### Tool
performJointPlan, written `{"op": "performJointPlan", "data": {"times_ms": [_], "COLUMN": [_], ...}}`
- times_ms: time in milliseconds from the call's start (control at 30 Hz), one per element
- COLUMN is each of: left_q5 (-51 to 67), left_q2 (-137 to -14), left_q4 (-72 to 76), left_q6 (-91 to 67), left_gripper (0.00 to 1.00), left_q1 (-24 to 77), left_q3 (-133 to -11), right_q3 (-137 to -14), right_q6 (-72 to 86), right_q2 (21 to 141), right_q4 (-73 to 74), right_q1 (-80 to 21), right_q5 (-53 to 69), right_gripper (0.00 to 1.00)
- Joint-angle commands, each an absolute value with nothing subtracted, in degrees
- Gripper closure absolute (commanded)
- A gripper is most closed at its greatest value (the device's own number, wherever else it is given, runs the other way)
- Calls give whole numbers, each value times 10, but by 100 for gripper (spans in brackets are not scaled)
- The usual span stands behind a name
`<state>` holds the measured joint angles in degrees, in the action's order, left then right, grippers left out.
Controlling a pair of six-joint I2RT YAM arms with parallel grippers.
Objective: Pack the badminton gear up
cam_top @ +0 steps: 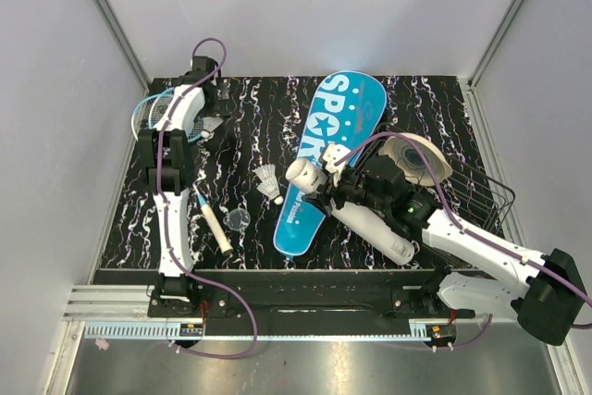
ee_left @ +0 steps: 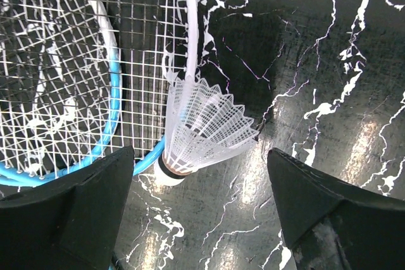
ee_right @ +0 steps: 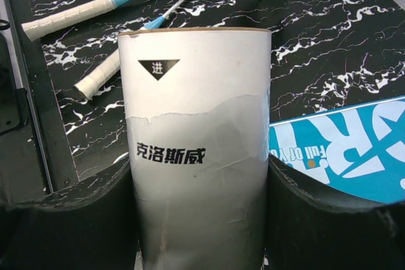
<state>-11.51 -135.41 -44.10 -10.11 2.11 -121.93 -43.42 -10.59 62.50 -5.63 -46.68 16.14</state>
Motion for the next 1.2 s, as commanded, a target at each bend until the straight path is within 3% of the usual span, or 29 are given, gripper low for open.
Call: {"op": "performJointPlan", "data": {"times_ms": [0, 200, 567, 800, 933, 1000, 1167], "left_q5": [-91, -95, -106, -2, 152, 174, 199], "left_q2": [-1368, -1377, -1384, -1335, -1246, -1202, -1045], "left_q4": [-435, -449, -488, -481, -372, -303, -173], "left_q6": [-102, -105, -133, -216, -340, -393, -418], "left_gripper": [11, 15, 46, 50, 45, 41, 15], "left_q1": [18, 18, 18, 16, 11, 12, 14], "left_q3": [-1245, -1252, -1250, -1188, -1019, -963, -817], "right_q3": [-431, -427, -417, -410, -402, -399, -389], "right_q6": [-86, -82, -69, -68, -73, -75, -71], "right_q2": [622, 609, 590, 583, 575, 570, 563], "right_q4": [-90, -90, -100, -105, -103, -104, -114], "right_q1": [-469, -470, -470, -469, -470, -470, -469], "right_q5": [172, 170, 172, 174, 175, 177, 187], "right_gripper": [71, 71, 71, 71, 71, 71, 71]}}
